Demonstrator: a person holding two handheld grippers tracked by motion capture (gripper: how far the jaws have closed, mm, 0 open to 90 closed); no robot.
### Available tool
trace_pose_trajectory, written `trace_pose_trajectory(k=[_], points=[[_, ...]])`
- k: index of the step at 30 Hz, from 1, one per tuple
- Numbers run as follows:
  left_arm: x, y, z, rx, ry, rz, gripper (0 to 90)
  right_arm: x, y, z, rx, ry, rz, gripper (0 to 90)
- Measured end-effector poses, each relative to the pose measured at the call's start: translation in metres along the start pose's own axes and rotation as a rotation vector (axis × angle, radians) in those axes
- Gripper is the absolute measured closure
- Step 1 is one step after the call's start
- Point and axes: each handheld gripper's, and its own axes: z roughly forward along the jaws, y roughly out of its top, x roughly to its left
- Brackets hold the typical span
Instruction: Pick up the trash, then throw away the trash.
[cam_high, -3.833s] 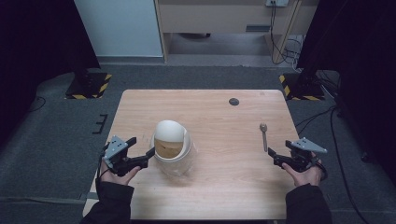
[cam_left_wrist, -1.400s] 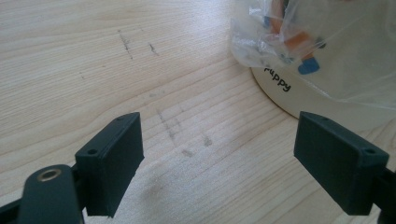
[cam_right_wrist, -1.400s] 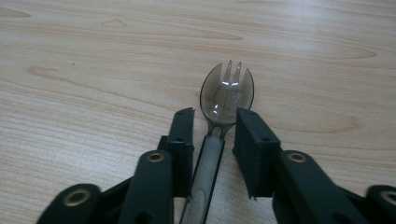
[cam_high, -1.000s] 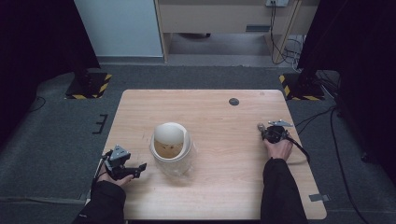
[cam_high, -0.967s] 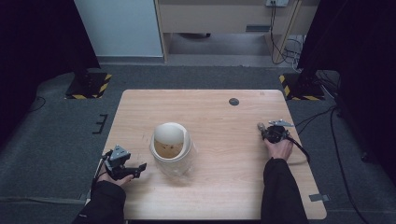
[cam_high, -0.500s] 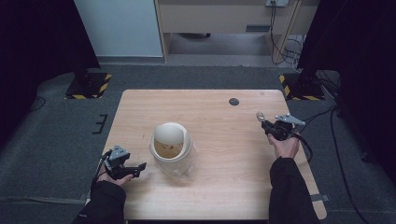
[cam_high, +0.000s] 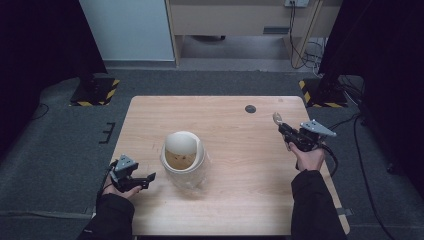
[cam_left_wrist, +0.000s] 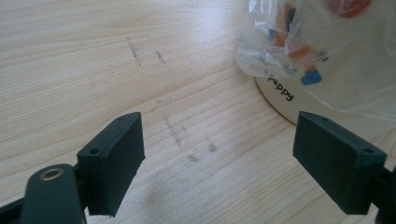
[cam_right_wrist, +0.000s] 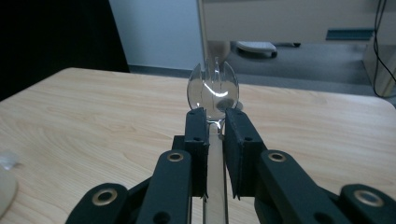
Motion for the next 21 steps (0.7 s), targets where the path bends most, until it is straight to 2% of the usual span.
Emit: trace_pose_trajectory(k=[11,19,21], points=[[0.001,0.001,-0.003,-0.018,0.004,-0.017,17.0,0.016,0.021,-0.015,-0.093,0.068,-0.002,80.2],[0.001,0.004,-0.010,-0.062,0.013,-0.034,18.7,0.035,0.036,-0.020,-0.154,0.148,-0.019,80.1],[0.001,0.005,-0.015,-0.087,0.019,-0.040,19.2,0.040,0.040,-0.021,-0.170,0.170,-0.019,80.1]])
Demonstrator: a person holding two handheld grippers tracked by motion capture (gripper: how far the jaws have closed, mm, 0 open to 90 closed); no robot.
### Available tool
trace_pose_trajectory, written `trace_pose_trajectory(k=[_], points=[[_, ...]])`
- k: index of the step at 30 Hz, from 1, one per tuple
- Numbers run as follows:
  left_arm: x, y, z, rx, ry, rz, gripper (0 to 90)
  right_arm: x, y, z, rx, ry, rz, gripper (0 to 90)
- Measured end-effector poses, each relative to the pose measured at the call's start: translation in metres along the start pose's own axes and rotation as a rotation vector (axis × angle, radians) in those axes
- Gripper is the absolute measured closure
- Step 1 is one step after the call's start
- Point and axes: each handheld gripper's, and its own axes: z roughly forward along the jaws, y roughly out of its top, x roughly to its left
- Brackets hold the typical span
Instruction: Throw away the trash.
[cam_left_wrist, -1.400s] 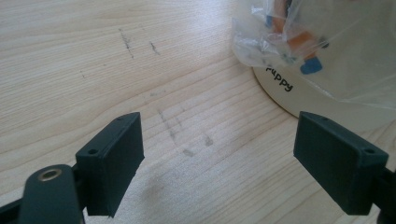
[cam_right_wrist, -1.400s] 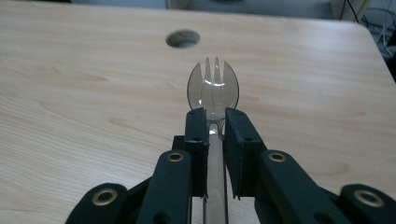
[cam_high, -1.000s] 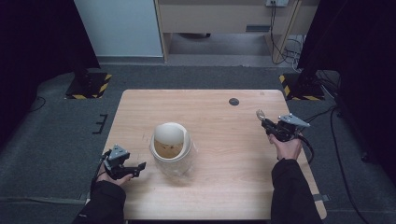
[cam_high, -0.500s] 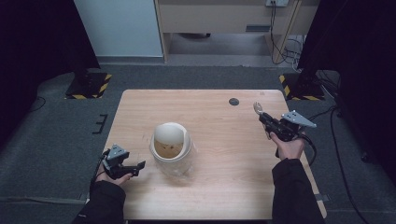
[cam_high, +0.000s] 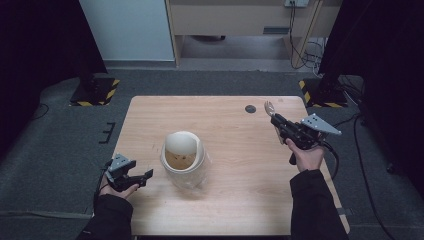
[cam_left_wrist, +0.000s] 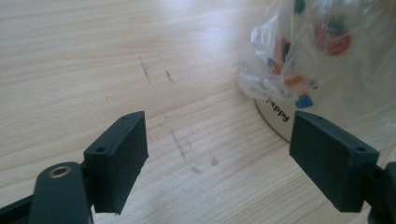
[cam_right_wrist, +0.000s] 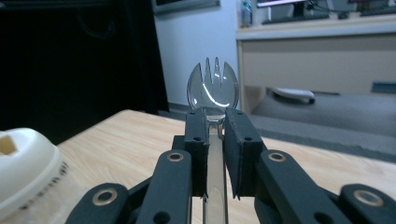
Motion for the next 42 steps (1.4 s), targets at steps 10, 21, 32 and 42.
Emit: trace_pose_trajectory(k=[10,21,32,42], points=[[-0.014,0.008,-0.022,-0.139,-0.011,-0.003,21.4,0.027,0.017,0.003,-0.059,0.098,0.007,80.1],[-0.043,0.019,-0.040,-0.288,-0.045,0.056,25.8,0.060,0.030,0.011,-0.096,0.205,0.006,80.1],[-0.077,0.028,-0.050,-0.372,-0.089,0.083,30.0,0.090,0.028,0.021,-0.097,0.280,-0.011,80.1],[-0.107,0.037,-0.042,-0.381,-0.146,0.097,32.7,0.114,0.025,0.029,-0.097,0.343,-0.022,80.1]])
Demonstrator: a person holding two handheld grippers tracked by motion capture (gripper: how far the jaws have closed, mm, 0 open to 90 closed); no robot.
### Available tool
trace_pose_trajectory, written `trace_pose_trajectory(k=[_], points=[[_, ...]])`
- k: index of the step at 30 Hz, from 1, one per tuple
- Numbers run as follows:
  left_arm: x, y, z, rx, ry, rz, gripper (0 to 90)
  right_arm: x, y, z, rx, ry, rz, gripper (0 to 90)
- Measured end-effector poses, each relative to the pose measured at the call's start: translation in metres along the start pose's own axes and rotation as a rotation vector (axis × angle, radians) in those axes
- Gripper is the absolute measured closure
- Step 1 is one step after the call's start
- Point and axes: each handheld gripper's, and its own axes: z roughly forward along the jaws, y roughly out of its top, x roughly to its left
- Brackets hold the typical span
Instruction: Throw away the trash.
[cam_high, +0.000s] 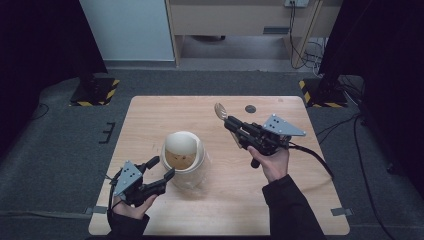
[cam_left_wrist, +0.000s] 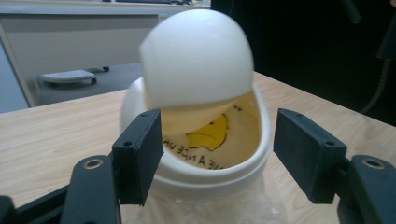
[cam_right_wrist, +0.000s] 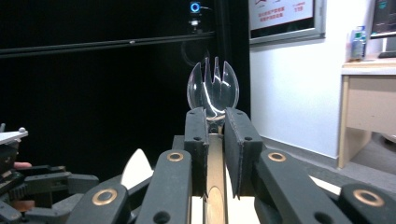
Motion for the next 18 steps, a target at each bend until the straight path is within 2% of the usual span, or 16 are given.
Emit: trace_pose_trajectory(k=[7,12,18], points=[[-0.014,0.003,0.010,-0.011,-0.035,0.003,34.7,0.009,-0.005,0.009,-0.002,0.032,0.017,80.1],[-0.022,0.003,0.016,-0.019,-0.061,-0.013,35.8,0.016,-0.010,0.013,-0.009,0.065,0.030,80.1],[-0.032,0.006,0.024,-0.028,-0.080,-0.020,36.3,0.025,-0.014,0.019,-0.009,0.103,0.022,80.1]])
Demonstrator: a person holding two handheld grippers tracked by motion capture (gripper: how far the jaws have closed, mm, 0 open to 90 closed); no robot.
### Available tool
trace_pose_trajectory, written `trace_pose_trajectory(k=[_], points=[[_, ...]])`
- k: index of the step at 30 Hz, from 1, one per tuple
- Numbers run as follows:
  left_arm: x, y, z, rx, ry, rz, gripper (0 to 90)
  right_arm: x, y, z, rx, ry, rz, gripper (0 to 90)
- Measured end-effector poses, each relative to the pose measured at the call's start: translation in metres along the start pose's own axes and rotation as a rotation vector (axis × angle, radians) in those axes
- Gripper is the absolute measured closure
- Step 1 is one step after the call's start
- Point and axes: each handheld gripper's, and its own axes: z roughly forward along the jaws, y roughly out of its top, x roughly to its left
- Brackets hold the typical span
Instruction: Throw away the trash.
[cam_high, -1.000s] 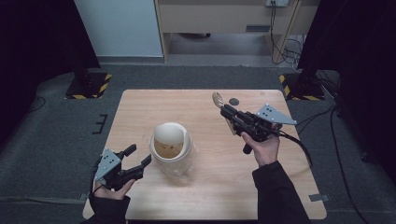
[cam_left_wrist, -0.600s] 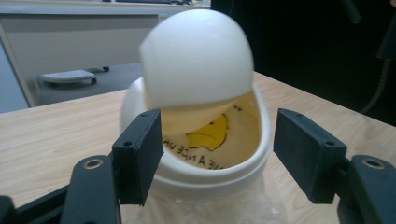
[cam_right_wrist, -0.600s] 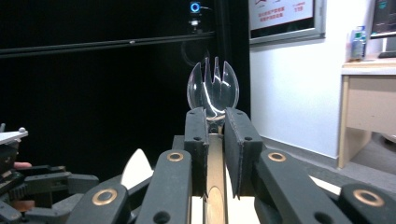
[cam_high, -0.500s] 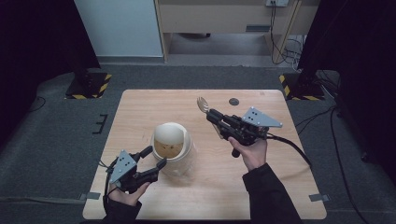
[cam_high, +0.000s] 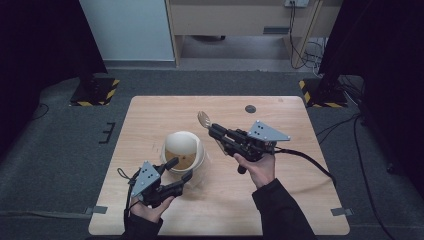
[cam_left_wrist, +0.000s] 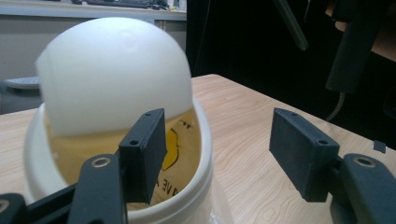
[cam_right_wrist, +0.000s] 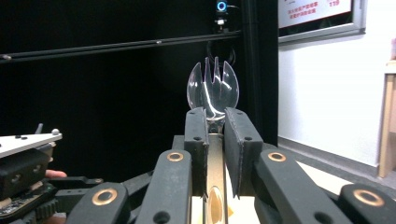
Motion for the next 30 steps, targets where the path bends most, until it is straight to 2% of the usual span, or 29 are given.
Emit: trace_pose_trajectory(k=[5,15,22,30], points=[[-0.005,0.004,0.006,-0.018,-0.003,-0.002,39.7,0.003,-0.002,0.003,-0.006,0.011,0.007,80.1],[-0.022,0.012,0.027,-0.037,-0.046,-0.024,42.0,0.009,-0.008,0.005,-0.014,0.030,0.014,80.1],[-0.025,0.016,0.037,-0.046,-0.056,-0.030,44.0,0.011,-0.012,0.008,-0.015,0.040,0.015,80.1],[-0.031,0.018,0.050,-0.053,-0.090,-0.065,44.9,0.013,-0.014,0.009,-0.023,0.047,0.005,80.1]])
